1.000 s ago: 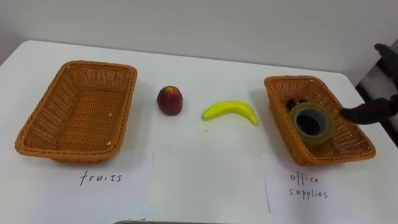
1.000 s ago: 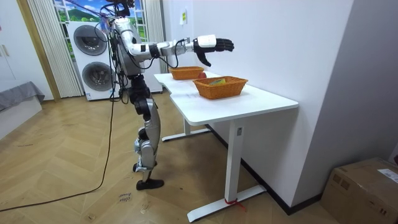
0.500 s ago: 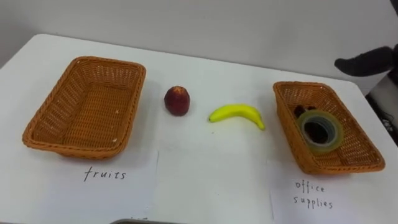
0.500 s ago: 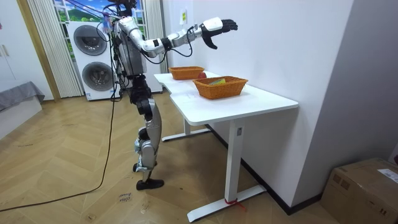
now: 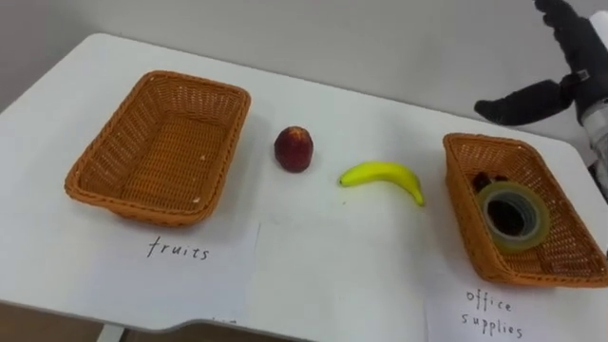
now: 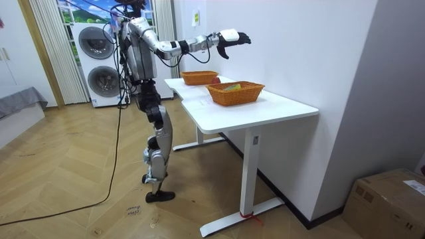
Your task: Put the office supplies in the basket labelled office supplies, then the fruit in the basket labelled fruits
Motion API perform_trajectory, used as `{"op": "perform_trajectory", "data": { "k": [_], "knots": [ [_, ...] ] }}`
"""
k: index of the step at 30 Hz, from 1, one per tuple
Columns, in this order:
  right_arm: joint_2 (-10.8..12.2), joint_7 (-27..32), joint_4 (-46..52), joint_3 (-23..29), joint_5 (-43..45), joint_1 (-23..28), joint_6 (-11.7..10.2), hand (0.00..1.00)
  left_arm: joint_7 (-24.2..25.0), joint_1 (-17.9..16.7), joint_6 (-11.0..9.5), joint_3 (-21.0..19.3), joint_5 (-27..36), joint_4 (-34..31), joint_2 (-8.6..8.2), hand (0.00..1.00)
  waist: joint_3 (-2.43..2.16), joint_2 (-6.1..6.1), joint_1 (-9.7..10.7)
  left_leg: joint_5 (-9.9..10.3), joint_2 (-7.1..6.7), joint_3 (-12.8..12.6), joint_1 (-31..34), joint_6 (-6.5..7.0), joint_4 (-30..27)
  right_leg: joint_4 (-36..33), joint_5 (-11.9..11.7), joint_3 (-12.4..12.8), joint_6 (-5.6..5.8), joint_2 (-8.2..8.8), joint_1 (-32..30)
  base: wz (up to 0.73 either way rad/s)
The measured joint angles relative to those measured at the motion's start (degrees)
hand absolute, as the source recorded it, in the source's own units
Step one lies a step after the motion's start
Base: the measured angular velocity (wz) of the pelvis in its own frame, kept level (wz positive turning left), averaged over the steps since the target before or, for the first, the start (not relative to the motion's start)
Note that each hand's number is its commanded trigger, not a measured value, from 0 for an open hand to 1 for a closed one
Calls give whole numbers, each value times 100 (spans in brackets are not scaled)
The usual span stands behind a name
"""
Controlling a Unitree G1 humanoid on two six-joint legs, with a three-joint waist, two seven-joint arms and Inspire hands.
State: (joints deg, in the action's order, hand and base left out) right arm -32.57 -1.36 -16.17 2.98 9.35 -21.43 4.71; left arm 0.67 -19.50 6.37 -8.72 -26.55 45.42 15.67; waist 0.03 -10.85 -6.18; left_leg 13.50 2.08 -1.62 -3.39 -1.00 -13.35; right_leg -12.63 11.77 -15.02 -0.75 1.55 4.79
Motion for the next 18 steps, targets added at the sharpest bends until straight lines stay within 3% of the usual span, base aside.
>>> {"op": "perform_trajectory", "data": {
  "k": [5,8,18],
  "knots": [
    [-170,61,-137,-503,16,-133,14,0,25,28,1,3,3,-20,94,0,-20,-58,-93,-10,13,59,225,-16,-65,3,-17,-100,-22,0,-162,8],
    [-176,62,-194,-757,20,-242,7,0,40,141,1,11,-12,-27,114,0,36,-46,-158,-10,11,119,347,-16,-143,26,-31,-162,-25,-2,-211,10],
    [-275,51,-1390,-1807,26,-1004,4,0,-46,746,8,304,8,321,183,0,62,-150,-505,-64,22,111,846,-23,-228,14,-121,-151,-56,-13,-705,-1]
  ]
}}
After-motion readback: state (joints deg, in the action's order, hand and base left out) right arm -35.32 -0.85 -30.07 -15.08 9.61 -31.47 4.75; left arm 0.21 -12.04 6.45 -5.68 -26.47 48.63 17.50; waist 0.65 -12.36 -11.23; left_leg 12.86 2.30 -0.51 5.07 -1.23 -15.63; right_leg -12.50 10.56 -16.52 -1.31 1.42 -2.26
